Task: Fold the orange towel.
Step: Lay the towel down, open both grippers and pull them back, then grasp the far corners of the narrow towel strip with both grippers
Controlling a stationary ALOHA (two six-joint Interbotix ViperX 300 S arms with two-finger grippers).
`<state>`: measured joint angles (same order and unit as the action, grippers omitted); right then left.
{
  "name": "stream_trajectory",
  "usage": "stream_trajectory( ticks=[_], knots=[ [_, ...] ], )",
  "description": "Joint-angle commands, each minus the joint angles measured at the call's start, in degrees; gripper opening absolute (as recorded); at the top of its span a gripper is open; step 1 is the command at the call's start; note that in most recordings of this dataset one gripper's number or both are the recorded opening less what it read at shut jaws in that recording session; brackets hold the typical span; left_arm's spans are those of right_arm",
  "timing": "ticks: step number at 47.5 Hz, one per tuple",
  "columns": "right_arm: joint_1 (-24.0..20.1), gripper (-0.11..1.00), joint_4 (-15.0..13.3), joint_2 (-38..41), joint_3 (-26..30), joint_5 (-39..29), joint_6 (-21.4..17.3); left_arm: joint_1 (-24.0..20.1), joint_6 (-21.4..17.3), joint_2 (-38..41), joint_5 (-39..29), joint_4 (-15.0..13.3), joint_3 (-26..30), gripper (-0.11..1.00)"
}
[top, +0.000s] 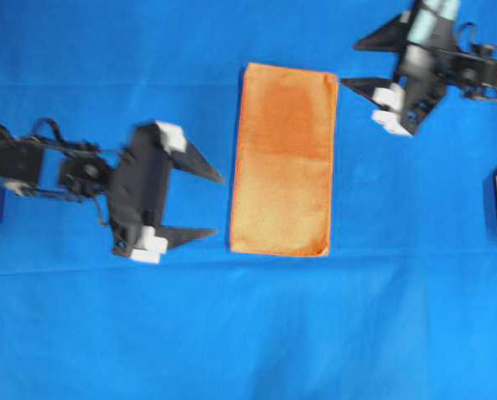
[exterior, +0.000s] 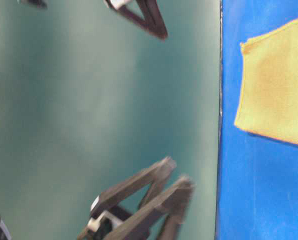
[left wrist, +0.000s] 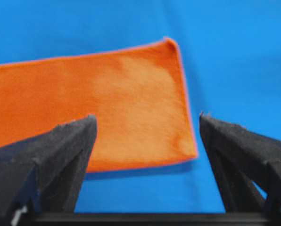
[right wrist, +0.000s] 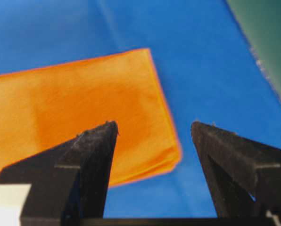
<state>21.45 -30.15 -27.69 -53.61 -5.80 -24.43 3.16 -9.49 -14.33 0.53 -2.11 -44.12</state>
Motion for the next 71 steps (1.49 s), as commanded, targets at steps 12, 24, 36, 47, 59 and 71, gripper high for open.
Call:
stream_trajectory(
  ticks=[12, 24, 36, 47, 59, 71],
  knots=[
    [-6.24, 0.64, 6.06, -14.77, -9.93, 2.9, -0.18, -5.62, 2.29, -10.11, 10.81, 0.09, -8.7, 0.83],
    [-10.37, 0.65, 8.96, -16.17, -14.94, 8.09, -0.18, -6.24, 6.68, -12.48, 12.57, 0.0, -13.36, 0.83],
    [-10.63, 0.65, 9.05, -15.47, -14.59, 9.4, -0.18, -6.15, 7.12, -12.48, 12.74, 0.0, -13.97, 0.83],
    [-8.26, 0.64, 9.67, -13.8, -12.22, 9.4, -0.09, -8.53, 7.21, -9.05, 13.62, 0.0, -11.51, 0.83],
    [1.23, 0.64, 9.4, -2.29, -6.06, 8.44, 0.09, -15.12, 7.03, 3.78, 13.62, 0.0, -2.46, 0.83],
    [8.26, 0.64, 8.17, 12.74, 0.62, 7.03, 0.7, -21.45, 7.12, 17.49, 13.89, 0.0, 5.8, 0.83]
  ],
)
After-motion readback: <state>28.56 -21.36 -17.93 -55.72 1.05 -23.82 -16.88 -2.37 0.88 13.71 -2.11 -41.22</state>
